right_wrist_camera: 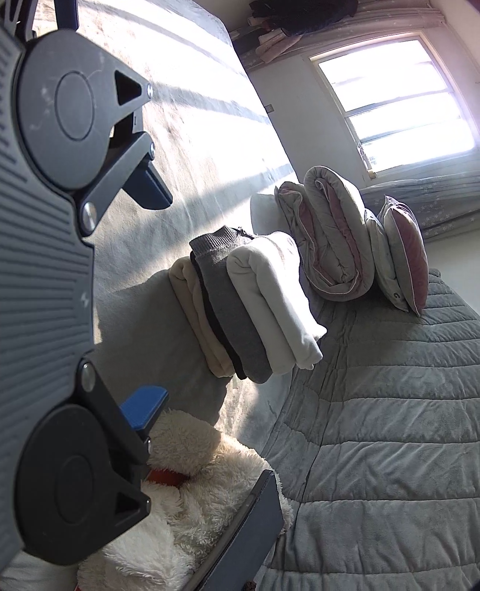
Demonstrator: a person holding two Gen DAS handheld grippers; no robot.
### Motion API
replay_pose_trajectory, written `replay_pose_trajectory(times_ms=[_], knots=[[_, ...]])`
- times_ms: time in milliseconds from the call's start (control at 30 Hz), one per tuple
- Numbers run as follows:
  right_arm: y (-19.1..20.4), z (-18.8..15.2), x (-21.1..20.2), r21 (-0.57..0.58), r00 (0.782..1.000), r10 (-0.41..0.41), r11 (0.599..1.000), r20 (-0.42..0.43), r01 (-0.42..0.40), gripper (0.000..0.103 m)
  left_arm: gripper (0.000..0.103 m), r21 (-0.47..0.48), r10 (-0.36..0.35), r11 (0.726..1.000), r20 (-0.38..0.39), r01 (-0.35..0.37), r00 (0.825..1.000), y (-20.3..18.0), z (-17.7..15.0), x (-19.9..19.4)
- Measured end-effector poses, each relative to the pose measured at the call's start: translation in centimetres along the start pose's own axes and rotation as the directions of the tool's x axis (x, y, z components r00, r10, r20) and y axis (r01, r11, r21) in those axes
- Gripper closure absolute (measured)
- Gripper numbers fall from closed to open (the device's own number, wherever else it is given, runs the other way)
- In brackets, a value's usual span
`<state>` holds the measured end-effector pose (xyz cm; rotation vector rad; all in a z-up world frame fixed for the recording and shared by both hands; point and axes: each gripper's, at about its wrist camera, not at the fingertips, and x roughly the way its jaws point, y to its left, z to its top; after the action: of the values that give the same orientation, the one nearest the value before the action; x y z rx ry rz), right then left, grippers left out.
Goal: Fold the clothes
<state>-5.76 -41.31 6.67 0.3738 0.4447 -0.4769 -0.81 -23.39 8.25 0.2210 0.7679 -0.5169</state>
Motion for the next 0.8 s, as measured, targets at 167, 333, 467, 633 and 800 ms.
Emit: replay_pose_trajectory(times_ms=[167, 333, 467, 633, 800], knots=[[0.1, -0.3, -0.1, -0.027, 1.0, -0.018, 0.999, -0.013, 0.018, 0.0, 0.001, -0.001, 0.026, 1.0, 0.013, -0.026, 1.0, -0.4, -0.1, -0.3], [0.9, -0.3, -0.6, -0.121, 0.999, -0.048, 0.992, -0.012, 0.046, 0.0, 0.001, -0.017, 0.047, 0.999, 0.015, -0.047, 0.999, -0.5, -0.3, -0.4], [1.4, -0.3, -1.5, -0.141, 0.998, -0.061, 0.988, -0.027, 0.057, 0.0, 0.001, -0.035, 0.067, 0.997, 0.007, -0.067, 0.998, -0.2, -0.6, 0.0], [2.2, -0.4, -2.4, -0.168, 0.996, -0.088, 0.982, -0.025, 0.082, 0.0, 0.001, -0.038, 0.123, 0.992, -0.001, -0.123, 0.992, -0.2, -1.1, 0.5], [2.6, -0.4, -2.6, -0.19, 0.994, -0.103, 0.977, -0.024, 0.096, 0.0, 0.001, -0.069, 0.143, 0.987, -0.017, -0.144, 0.99, 0.2, -1.3, 0.7]])
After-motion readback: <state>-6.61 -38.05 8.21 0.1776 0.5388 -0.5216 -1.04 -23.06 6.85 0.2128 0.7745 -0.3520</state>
